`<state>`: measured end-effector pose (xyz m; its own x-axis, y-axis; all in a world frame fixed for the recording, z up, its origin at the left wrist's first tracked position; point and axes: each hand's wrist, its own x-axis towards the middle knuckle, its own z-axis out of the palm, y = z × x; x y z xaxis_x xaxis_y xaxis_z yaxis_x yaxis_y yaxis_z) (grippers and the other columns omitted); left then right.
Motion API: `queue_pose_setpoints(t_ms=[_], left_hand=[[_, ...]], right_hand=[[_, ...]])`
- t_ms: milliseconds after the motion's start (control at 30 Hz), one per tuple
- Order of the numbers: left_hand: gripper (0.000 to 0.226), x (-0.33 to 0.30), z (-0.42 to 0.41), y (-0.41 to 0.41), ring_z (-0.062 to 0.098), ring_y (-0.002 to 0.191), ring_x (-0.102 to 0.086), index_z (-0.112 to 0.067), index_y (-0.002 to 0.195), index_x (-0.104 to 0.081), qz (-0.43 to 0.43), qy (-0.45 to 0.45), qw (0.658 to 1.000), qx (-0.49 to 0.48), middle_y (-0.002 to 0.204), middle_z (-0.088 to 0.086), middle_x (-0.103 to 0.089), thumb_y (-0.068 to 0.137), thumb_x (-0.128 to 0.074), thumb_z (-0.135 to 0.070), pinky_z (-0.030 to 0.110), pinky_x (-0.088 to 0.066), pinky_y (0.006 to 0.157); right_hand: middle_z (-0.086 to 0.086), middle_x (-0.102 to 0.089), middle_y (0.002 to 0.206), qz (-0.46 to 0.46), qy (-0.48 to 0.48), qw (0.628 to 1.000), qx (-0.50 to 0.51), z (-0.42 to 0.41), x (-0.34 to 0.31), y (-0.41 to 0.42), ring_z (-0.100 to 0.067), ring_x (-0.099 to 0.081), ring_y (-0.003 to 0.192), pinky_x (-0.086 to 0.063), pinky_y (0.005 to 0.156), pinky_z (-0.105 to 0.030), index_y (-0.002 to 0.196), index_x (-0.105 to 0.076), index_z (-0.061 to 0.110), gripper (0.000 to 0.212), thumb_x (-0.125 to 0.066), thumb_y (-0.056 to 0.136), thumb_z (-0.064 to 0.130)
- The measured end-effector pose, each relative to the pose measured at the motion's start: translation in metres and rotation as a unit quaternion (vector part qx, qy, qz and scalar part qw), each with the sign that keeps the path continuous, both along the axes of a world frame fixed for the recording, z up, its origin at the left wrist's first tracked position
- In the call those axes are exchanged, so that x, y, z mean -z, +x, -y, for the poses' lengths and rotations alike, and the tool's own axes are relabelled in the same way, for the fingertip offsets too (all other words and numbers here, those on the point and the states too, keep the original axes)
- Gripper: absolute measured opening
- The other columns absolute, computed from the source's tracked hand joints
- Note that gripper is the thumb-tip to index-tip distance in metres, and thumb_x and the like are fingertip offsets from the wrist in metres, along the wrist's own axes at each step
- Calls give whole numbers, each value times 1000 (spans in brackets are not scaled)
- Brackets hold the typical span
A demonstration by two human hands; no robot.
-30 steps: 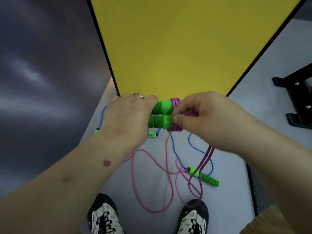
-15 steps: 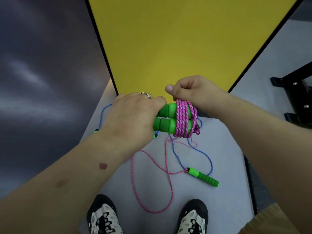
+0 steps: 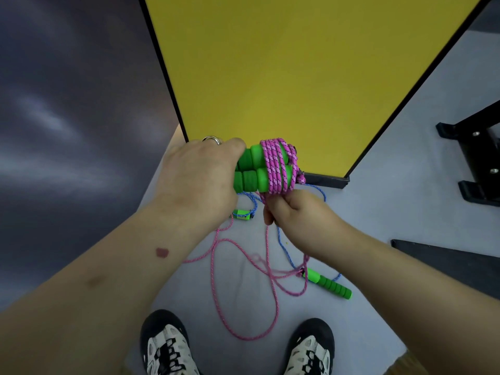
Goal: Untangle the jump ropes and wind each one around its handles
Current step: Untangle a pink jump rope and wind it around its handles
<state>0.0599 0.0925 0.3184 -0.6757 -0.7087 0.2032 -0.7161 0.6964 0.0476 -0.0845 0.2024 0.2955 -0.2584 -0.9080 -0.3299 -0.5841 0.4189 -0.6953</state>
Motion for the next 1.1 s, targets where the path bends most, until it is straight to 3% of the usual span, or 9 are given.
queue_pose_setpoints(t_ms=[67, 167, 267, 467, 633, 833, 967, 1033, 1100], left_hand=[[46, 2, 2, 1, 31, 87, -58, -26, 105, -54, 7, -20, 1000, -9, 88, 0, -58, 69, -82, -31, 34, -23, 68], [43, 7, 4, 1, 30, 82, -57, -27, 100, -53, 16, -33, 999, -21, 83, -2, -55, 67, -80, -21, 34, -23, 66], [40, 8, 1, 0, 31, 84, -57, -28, 98, -50, 24, -31, 999, -17, 82, -3, -52, 68, -74, -16, 35, -22, 66], [44, 8, -4, -3, 30, 88, -56, -30, 100, -48, 34, -23, 999, 1, 82, -5, -45, 67, -66, -8, 35, -23, 67], [38, 10, -8, -5, 28, 85, -56, -31, 99, -51, 26, -28, 999, 36, 85, -5, -56, 70, -64, -10, 35, -24, 67], [35, 6, -9, -6, 28, 84, -57, -30, 95, -52, 15, -35, 997, 65, 82, -5, -55, 69, -68, -14, 35, -26, 65], [38, 2, -8, -5, 29, 83, -55, -31, 86, -39, 6, -40, 997, 70, 80, -5, -54, 68, -69, -16, 35, -23, 64], [38, 1, -7, -4, 29, 81, -55, -31, 85, -38, -1, -36, 997, 69, 80, -4, -54, 68, -70, -19, 35, -24, 64], [35, -1, -6, -2, 29, 79, -54, -30, 84, -40, -12, -31, 998, 62, 77, -5, -52, 68, -70, -21, 35, -26, 64]], right_hand=[[7, -47, 49, -19, 9, 1000, -2, -8, -11, 5, -7, -44, 44, -35, 48, -26, 77, -64, 20, 49, -34, 104, 47], [-2, -58, 69, -90, -1, 995, -48, -15, -25, 8, -18, -55, 67, -46, 63, -37, 82, -59, 16, 45, -35, 103, 48], [-9, -52, 68, -127, -16, 988, -82, -17, -43, 8, -21, -47, 61, -44, 58, -41, 76, -48, 12, 37, -47, 100, 40], [-3, -62, 70, -165, 0, 979, -120, 0, -80, -12, -14, -52, 58, -42, 54, -31, 79, -69, 22, 23, -67, 89, 43], [9, -67, 65, -146, -22, 982, -119, 23, -93, -38, 0, -55, 54, -38, 45, -14, 78, -74, 30, 17, -82, 76, 45], [1, -62, 70, -59, -77, 993, -65, 48, -81, -63, -9, -45, 54, -38, 56, -28, 84, -78, 31, 22, -83, 74, 49], [-6, -51, 73, 19, -41, 999, -21, 58, -64, -71, -20, -45, 63, -38, 62, -37, 88, -78, 28, 36, -81, 69, 58], [-5, -53, 63, 72, -22, 997, 0, 59, -49, -71, -20, -42, 58, -37, 58, -31, 85, -76, 16, 32, -79, 80, 47], [-5, -54, 55, 103, 2, 995, 3, 55, -33, -67, -15, -40, 49, -36, 53, -23, 79, -72, 10, 16, -71, 91, 20]])
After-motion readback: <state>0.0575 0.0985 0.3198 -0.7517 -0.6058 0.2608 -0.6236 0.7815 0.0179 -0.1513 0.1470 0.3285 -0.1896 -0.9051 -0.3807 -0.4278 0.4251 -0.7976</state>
